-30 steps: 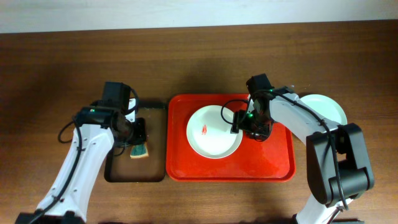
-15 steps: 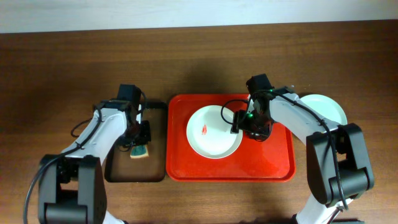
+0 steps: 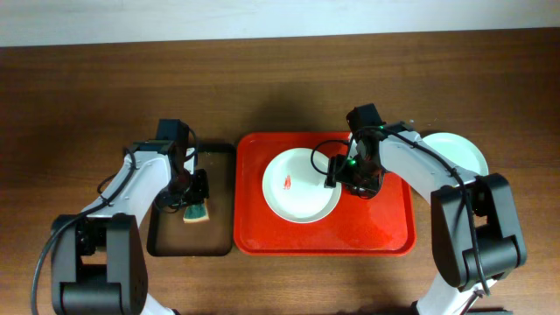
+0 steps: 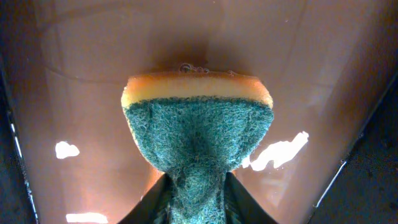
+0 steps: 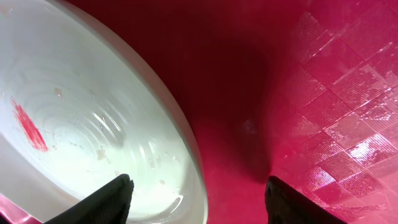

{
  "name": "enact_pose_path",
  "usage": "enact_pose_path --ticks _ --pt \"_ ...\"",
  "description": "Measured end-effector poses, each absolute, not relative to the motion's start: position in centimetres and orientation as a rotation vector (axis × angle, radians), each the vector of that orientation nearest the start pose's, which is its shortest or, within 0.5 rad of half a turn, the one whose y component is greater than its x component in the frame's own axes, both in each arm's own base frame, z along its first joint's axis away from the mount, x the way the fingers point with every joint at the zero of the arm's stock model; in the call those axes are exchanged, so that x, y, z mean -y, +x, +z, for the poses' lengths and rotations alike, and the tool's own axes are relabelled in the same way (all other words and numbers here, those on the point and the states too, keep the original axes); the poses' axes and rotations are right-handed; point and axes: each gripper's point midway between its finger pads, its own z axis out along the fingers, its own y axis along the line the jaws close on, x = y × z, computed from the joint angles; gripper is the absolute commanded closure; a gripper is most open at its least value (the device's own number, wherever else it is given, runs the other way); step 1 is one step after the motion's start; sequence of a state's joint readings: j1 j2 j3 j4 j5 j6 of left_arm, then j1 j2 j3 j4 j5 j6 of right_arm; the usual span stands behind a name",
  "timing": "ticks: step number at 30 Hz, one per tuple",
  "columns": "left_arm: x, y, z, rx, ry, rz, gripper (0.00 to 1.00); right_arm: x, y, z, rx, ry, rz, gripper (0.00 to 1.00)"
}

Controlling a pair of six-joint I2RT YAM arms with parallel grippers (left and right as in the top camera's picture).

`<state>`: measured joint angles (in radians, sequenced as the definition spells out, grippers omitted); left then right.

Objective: Clean dirty plates on tray and stack at the side
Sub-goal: 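Lower left gripper and grasp the sponge on the black tray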

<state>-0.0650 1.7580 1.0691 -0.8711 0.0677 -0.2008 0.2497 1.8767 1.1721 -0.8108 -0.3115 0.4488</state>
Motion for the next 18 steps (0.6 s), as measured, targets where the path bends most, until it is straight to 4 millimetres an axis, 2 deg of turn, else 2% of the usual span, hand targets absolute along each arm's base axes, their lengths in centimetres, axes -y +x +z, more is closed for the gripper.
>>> enact_pose_path --ticks 5,6,7,8,9,10,11,12,13,14,15,16,17,18 --pt "3.1 30.0 1.4 -3.113 -0.205 -0.111 0.80 -13.5 31.5 1.5 -3.143 0.300 0.496 0.31" --pt "3.1 29.9 0.9 -3.108 -0.205 -0.111 0.85 -13.5 31.5 1.5 -3.144 0.300 0.496 0.31" --pt "3.1 29.8 0.4 -3.101 -0.204 -0.113 0.96 -13.5 31.5 1.5 -3.144 0.300 0.496 0.32" --pt "3.2 29.7 0.1 -3.099 -0.201 -0.118 1.00 -13.5 31.5 1.5 -3.144 0.300 0.496 0.55" --pt "3.2 29.7 0.1 -3.097 -0.197 -0.124 1.00 -13.5 31.5 1.5 -3.144 0.300 0.496 0.85" --pt "3.2 29.7 0.1 -3.097 -0.197 -0.125 1.00 -13.5 31.5 1.5 -3.143 0.294 0.496 0.96" --pt "3.3 29.7 0.3 -3.102 -0.197 -0.127 1.00 -13.5 31.5 1.5 -3.144 0.303 0.497 0.95" --pt "3.3 29.4 0.5 -3.116 -0.199 -0.127 1.00 -13.4 31.4 1.5 -3.146 0.301 0.495 0.80" --pt "3.3 28.9 1.5 -3.159 -0.204 -0.122 1.00 -13.4 31.4 1.5 -3.147 0.302 0.495 0.55" --pt "3.3 29.4 2.6 -3.146 -0.203 -0.129 1.00 -13.4 31.4 1.5 -3.147 0.302 0.495 0.51" --pt "3.4 30.2 4.5 -3.098 -0.196 -0.136 1.00 -13.4 31.4 1.5 -3.147 0.300 0.495 0.52" --pt "3.6 30.9 6.9 -3.028 -0.187 -0.160 1.00 -13.4 31.4 1.5 -3.147 0.297 0.494 0.61" --pt "3.8 30.9 8.7 -2.984 -0.179 -0.186 1.00 -13.4 31.4 1.5 -3.147 0.292 0.495 0.74" --pt "4.0 30.5 9.9 -2.969 -0.159 -0.205 1.00 -13.4 31.4 1.5 -3.147 0.300 0.495 0.82"
